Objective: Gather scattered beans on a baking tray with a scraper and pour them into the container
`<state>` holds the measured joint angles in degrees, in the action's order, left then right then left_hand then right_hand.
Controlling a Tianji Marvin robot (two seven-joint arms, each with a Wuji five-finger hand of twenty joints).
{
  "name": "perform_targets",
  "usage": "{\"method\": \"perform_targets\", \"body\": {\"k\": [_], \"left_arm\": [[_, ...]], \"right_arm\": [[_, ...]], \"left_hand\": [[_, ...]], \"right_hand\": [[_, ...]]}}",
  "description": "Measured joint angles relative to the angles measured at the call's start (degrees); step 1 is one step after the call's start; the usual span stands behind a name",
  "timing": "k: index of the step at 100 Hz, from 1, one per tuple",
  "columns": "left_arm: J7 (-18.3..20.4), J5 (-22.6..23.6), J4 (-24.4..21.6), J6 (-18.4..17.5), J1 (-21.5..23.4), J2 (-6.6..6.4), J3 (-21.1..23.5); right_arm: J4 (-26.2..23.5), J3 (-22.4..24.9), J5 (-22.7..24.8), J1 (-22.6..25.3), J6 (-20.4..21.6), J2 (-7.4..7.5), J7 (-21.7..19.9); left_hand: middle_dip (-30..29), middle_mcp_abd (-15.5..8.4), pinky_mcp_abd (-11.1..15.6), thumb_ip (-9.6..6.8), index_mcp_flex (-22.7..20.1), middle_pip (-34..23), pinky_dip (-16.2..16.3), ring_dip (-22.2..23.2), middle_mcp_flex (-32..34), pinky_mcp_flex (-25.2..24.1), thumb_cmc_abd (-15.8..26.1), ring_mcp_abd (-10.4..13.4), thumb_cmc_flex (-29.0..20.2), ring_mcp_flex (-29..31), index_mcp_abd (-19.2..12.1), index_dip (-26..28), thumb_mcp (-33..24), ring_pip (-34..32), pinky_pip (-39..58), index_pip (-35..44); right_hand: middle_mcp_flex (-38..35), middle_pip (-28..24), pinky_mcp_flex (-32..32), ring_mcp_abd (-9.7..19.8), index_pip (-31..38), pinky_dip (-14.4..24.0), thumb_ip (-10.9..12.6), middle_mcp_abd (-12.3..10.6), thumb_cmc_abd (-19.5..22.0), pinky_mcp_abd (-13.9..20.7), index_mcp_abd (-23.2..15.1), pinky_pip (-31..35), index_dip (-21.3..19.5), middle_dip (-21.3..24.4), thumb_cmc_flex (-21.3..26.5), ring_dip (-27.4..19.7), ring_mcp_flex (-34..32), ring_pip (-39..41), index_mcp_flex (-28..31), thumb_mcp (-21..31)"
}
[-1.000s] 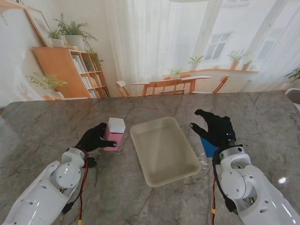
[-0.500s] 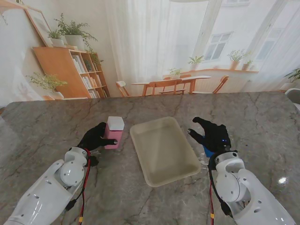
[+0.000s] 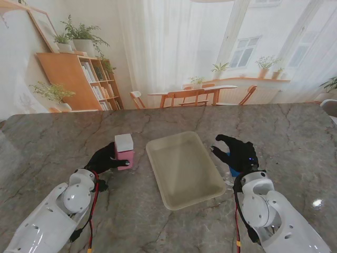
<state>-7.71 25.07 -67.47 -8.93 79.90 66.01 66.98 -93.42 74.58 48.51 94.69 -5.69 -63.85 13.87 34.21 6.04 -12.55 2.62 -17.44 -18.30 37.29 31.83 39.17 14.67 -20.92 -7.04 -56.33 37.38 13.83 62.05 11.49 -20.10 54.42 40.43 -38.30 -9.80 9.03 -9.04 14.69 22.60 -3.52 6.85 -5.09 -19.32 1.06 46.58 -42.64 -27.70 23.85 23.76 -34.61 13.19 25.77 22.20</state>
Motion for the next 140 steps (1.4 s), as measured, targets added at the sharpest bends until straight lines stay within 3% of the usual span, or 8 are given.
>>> {"method": "perform_targets", "body": {"k": [23, 40, 62, 82, 94, 110, 118, 140], "left_arm": [[4.5, 0.17, -2.69, 1.06, 1.85, -1.01, 1.02], [8.09, 0.44, -5.06, 1.62, 3.11, -1.74, 2.02], [9.08, 2.1, -6.4, 4.19, 3.92, -2.2, 2.66], [10.05, 0.74, -6.62, 5.5, 3.88, -2.25, 3.15], [12.14, 0.66, -7.03, 5.69, 3.88, -2.45, 3.48], [15.73, 1.48, -9.19, 7.01, 4.71, -3.09, 4.38], [16.46, 2.08, -9.65, 7.5, 5.32, -3.34, 4.92], [17.9, 6.45, -11.79, 7.96, 8.04, -3.98, 7.67]], "right_arm": [[-0.01, -0.12, -0.53, 0.03, -0.04, -0.02, -0.3], [0.0, -0.17, -0.81, 0.02, -0.09, -0.03, -0.61], [0.02, -0.18, -1.19, 0.02, -0.11, -0.03, -1.02], [0.04, -0.23, -1.39, 0.02, -0.11, -0.03, -1.51], [0.04, -0.23, -1.39, 0.02, -0.11, -0.03, -1.54], [0.04, -0.2, -1.39, 0.11, -0.18, -0.03, -1.69], [0.03, -0.17, -1.39, 0.2, -0.28, -0.03, -1.74], [0.02, -0.11, -1.25, 0.37, -0.35, -0.02, -1.76]], "left_hand": [[-7.91, 2.55, 2.76, -0.05, -0.18, 8.33, 0.12, -5.73, -9.11, -10.44, 3.78, -3.11, 1.51, -11.53, 0.07, -16.55, -4.37, 6.21, -1.76, -21.47], [-12.75, 5.95, 3.18, -0.28, 1.94, 13.17, -0.7, -9.52, -16.53, -13.41, 6.14, -5.8, 4.83, -17.7, 4.24, -27.97, -8.59, 9.86, -7.66, -34.91], [-13.36, 8.21, 8.05, -0.35, 4.09, 13.88, -2.48, -10.74, -19.17, -14.68, 7.54, -4.94, 5.63, -20.8, 7.79, -32.89, -8.68, 10.44, -10.8, -37.14], [-16.13, 9.58, 8.47, -0.36, 7.58, 15.3, -4.21, -12.21, -22.9, -16.72, 8.16, -4.9, 8.32, -24.47, 9.35, -36.7, -9.44, 11.78, -15.56, -38.88], [-17.63, 11.04, 9.05, -0.35, 7.54, 16.11, -4.32, -14.03, -26.35, -19.16, 8.15, -5.02, 10.31, -28.15, 10.46, -43.34, -9.61, 12.57, -17.09, -40.14], [-18.4, 12.41, 9.33, -0.36, 7.73, 16.68, -8.31, -15.04, -28.72, -19.15, 8.16, -5.02, 11.73, -30.48, 11.42, -48.55, -9.61, 13.1, -23.68, -40.38], [-18.9, 12.71, 8.02, -0.36, 7.55, 16.73, -15.01, -15.59, -29.47, -19.72, 8.16, -6.34, 11.75, -32.39, 11.49, -50.75, -9.61, 14.23, -34.22, -40.86], [-18.95, 13.09, 8.23, -0.36, 7.54, 16.77, -16.74, -16.03, -30.39, -19.79, 8.15, -6.29, 11.76, -32.69, 11.91, -55.24, -9.61, 14.73, -36.7, -40.9]], "right_hand": [[-0.72, 0.0, 0.0, -0.01, 0.03, 0.03, 0.0, 0.04, 0.0, 0.0, -0.01, -0.04, 0.0, 0.0, 0.0, 0.0, -0.03, 0.0, 0.05, 0.0], [-0.85, 0.0, 0.0, -0.03, 0.71, 0.06, 0.0, 0.05, 0.0, 0.0, -0.09, -0.58, 0.0, 0.0, 0.0, 0.0, -0.05, 0.0, 0.65, 0.0], [-0.92, 0.0, -0.01, -0.04, 0.75, 0.64, 0.01, 0.07, 0.0, 0.0, -0.09, -0.63, 0.0, 0.0, 0.0, 0.25, -0.06, 0.01, 0.67, 0.0], [-1.47, 0.0, -0.01, -0.05, 0.77, 0.65, 0.02, 0.1, 0.0, 0.0, -0.1, -0.67, 0.0, 0.0, 0.0, 0.3, -0.07, 0.09, 0.71, 0.0], [-1.48, 0.0, -0.01, -0.06, 0.99, 0.66, 0.02, 0.12, 0.0, 0.0, -0.15, -0.68, 0.0, -0.1, 0.0, 0.31, -0.07, 0.1, 1.33, 0.0], [-1.5, 0.0, -0.01, -0.06, 1.37, 0.68, 0.02, 0.13, 0.0, 0.0, -0.6, -0.73, 0.01, -0.17, 0.01, 0.32, -1.21, 0.26, 1.35, -0.37], [-1.5, 0.0, -0.01, -0.07, 1.37, 0.7, 0.02, 0.14, 0.0, 0.0, -0.6, -0.82, 0.01, -0.64, 0.02, 0.33, -1.22, 0.26, 1.35, -0.64], [-1.51, -0.01, -0.01, -0.07, 1.37, 0.74, 0.03, 0.14, 0.0, 0.0, -0.61, -1.17, 0.01, -0.66, 0.03, 0.33, -1.22, 0.26, 1.35, -0.64]]}}
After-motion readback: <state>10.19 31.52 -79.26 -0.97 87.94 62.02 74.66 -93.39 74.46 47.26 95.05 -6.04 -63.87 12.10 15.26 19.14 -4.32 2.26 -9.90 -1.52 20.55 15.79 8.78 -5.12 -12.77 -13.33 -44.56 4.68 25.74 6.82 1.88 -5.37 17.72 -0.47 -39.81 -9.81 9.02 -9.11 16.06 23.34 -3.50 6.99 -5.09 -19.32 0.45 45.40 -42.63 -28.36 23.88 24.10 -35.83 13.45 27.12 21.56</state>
